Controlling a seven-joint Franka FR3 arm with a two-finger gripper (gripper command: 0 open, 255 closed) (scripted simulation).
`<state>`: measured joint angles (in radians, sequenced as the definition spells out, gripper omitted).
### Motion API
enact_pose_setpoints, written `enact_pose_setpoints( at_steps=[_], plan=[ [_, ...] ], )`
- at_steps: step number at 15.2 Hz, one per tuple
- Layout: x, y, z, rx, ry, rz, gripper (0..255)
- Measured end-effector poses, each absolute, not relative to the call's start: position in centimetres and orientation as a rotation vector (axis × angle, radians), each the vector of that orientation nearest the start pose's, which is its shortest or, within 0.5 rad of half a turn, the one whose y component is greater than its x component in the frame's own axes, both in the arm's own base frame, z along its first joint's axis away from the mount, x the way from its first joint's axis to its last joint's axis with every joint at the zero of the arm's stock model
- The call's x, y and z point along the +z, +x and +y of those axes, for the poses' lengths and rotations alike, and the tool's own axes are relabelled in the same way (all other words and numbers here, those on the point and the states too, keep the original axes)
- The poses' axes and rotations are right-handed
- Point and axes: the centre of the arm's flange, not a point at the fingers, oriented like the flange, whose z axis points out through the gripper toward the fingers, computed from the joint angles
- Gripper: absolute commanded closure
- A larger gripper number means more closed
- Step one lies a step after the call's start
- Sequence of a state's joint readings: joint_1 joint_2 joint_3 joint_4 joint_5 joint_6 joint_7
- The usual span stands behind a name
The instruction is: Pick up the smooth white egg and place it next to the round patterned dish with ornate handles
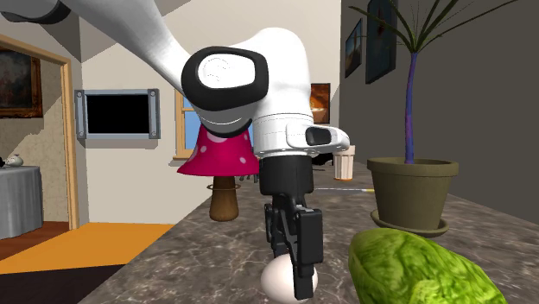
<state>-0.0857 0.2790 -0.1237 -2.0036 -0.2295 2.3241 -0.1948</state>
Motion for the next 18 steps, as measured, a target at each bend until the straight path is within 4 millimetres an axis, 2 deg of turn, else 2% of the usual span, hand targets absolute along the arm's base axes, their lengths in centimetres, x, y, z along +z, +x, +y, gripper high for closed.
enact_pose_setpoints(
  at_steps=[5, 18],
  plan=[
    [32.6, 59.1, -12.7, 0.002, -3.341, -0.242, 255],
    [39.3, 58.9, -12.7, 0.002, -3.341, -0.242, 255]
  ],
)
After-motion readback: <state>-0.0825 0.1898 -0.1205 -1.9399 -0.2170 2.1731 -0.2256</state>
